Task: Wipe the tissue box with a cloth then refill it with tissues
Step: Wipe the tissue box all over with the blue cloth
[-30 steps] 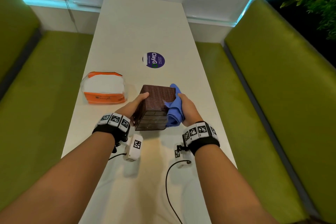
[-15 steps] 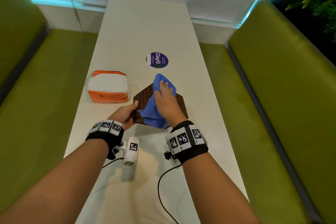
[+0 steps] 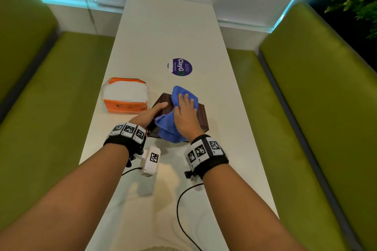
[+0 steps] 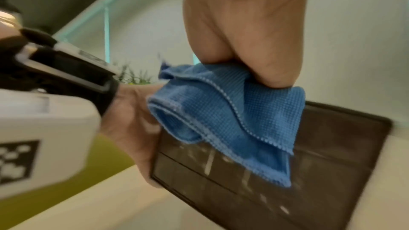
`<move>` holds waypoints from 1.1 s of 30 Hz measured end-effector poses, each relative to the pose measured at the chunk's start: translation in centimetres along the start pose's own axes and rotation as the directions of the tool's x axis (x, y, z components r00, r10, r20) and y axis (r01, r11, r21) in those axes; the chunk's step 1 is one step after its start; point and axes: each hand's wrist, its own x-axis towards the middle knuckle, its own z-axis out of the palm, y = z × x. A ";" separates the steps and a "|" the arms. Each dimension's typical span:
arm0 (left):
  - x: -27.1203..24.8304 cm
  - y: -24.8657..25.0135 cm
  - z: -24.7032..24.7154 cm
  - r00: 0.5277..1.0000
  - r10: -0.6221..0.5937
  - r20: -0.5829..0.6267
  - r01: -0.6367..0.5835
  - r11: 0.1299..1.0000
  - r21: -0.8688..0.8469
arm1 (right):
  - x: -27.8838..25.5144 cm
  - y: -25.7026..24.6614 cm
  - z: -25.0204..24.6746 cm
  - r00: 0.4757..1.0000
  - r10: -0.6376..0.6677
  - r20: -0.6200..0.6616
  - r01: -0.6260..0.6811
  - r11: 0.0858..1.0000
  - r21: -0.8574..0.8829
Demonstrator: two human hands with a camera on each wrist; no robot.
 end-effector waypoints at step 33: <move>-0.5 -0.7 -1.1 0.966 -0.178 -0.189 0.201 0.973 0.113 | 0.0 2.5 1.1 0.943 0.178 -0.283 -0.227 0.962 -0.152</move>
